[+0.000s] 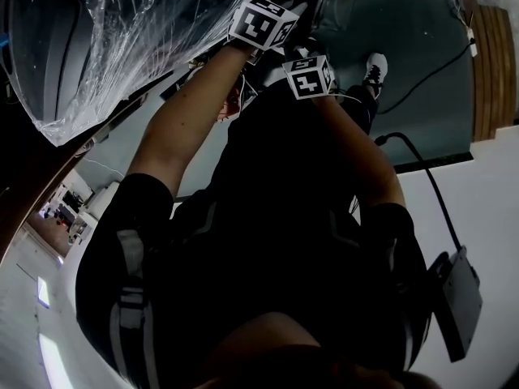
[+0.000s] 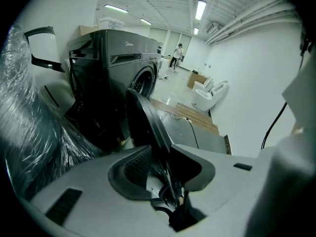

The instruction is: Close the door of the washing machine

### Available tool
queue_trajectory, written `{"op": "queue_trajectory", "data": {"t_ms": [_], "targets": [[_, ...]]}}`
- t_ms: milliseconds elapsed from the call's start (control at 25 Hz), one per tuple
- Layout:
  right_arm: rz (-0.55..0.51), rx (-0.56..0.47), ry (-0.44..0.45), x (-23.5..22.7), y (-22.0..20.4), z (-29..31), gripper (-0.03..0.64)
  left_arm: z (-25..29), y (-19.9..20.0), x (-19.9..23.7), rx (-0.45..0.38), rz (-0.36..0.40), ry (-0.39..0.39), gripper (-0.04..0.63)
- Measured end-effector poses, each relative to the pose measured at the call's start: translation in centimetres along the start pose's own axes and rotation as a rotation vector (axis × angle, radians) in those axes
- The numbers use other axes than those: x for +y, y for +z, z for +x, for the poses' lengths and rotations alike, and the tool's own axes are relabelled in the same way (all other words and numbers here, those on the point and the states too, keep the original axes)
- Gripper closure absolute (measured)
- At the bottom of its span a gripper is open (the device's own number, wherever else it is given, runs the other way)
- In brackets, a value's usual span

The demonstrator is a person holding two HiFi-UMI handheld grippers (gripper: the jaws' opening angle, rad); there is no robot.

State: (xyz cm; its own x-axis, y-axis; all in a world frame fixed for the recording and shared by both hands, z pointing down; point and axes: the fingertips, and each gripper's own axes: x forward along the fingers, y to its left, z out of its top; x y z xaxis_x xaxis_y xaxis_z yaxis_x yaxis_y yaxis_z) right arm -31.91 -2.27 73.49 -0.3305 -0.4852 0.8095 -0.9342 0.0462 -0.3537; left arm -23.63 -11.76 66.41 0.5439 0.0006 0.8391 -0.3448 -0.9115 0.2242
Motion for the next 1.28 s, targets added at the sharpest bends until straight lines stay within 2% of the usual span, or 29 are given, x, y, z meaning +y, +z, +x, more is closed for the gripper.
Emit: {"op": "queue_trajectory", "data": {"t_ms": [520, 680, 960, 1080, 1160, 1280], "targets": [[0.046, 0.027, -0.064, -2.8, -2.3, -1.1, 0.437, 1.3, 0.7, -2.6, 0.013, -0.024, -0.026, 0.474], [0.053, 0.020, -0.121, -4.1, -2.1, -2.0, 0.442, 1.8, 1.4, -3.7, 0.052, 0.003, -0.005, 0.472], [0.131, 0.033, -0.182, -8.0, -3.0, -3.5, 0.460, 3.3, 2.4, -6.5, 0.106, 0.020, -0.085, 0.474], [0.133, 0.027, -0.223, -10.3, -3.4, -4.5, 0.505, 4.0, 3.3, -7.5, 0.112, 0.029, -0.127, 0.472], [0.155, 0.031, -0.241, -11.3, -3.7, -5.1, 0.508, 4.1, 3.8, -8.2, 0.110, 0.062, -0.159, 0.474], [0.249, 0.024, -0.244, -12.8, -3.5, -6.3, 0.506, 3.4, 5.2, -9.2, 0.090, 0.194, -0.188, 0.474]]}}
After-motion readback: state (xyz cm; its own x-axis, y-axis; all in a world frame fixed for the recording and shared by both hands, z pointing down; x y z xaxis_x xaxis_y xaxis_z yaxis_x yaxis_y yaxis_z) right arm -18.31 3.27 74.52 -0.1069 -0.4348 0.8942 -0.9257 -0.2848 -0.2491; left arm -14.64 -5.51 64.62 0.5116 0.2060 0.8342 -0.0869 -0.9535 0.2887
